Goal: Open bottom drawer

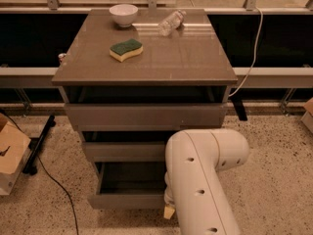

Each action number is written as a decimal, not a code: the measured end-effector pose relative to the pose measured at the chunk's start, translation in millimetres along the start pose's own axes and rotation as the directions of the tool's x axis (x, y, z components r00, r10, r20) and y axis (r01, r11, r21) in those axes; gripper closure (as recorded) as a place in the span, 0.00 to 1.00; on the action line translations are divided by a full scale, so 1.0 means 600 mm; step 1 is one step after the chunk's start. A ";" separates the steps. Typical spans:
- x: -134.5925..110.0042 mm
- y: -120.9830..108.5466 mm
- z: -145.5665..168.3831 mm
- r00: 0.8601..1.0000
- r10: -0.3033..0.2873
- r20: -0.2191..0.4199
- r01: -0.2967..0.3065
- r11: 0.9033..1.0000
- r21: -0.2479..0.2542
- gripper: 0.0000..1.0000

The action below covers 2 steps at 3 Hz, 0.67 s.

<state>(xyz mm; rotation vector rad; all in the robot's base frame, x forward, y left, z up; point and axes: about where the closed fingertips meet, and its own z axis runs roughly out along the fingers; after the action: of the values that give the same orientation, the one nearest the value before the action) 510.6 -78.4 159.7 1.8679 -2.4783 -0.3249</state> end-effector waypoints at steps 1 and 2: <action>0.002 0.003 -0.001 1.000 0.000 0.002 0.000 1.000 -0.005 0.73; 0.002 0.003 -0.001 1.000 0.000 0.002 0.000 1.000 -0.005 0.96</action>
Offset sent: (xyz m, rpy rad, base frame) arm -0.0792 -0.0483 -0.0049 0.1611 0.1272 -0.1872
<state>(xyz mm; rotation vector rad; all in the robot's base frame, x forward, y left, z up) 508.8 -79.0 160.6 1.8670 -2.4758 -0.3332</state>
